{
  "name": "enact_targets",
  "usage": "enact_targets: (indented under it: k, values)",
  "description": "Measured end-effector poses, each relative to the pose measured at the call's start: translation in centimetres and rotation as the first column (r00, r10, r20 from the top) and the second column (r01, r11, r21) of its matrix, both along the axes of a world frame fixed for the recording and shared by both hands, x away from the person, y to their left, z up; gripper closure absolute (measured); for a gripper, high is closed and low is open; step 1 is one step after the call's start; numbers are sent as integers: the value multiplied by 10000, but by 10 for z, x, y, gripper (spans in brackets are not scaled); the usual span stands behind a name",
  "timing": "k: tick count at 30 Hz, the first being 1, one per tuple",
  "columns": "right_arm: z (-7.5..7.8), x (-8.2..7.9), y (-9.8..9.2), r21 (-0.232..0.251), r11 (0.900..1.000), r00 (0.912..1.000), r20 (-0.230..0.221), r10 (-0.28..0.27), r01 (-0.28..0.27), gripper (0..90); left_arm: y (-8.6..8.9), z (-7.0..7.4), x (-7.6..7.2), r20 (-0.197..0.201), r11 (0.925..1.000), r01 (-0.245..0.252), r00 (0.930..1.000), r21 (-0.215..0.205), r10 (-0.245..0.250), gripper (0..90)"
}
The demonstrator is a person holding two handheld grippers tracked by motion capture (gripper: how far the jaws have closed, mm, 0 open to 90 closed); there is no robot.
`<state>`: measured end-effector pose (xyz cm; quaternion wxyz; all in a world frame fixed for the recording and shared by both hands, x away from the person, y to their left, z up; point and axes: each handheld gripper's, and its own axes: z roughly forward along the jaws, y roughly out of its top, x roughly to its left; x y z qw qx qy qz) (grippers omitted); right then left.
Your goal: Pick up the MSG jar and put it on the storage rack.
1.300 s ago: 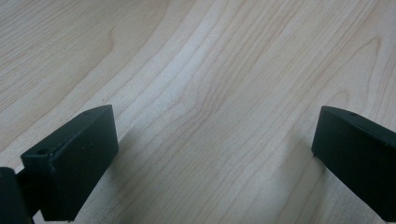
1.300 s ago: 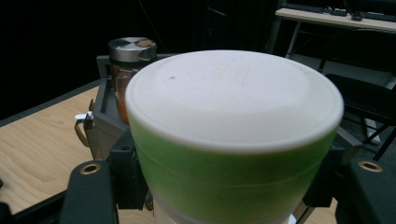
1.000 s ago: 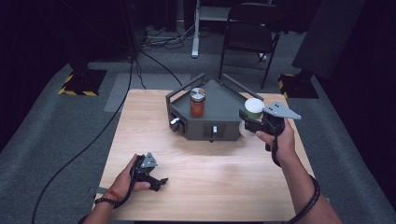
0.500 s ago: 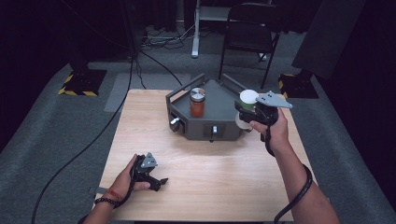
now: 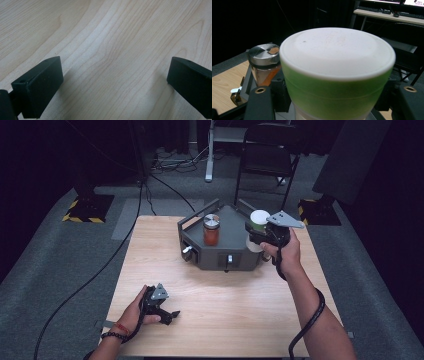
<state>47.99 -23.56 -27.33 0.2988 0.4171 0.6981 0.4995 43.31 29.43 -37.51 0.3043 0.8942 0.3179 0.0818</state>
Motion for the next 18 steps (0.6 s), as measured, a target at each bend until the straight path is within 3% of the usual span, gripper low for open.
enact_targets:
  k: [18]
  values:
    - [0,20,11,-23,9996,9996,29,-289,289,330,0,0,0,6,10000,-10,10000,4,10,1]
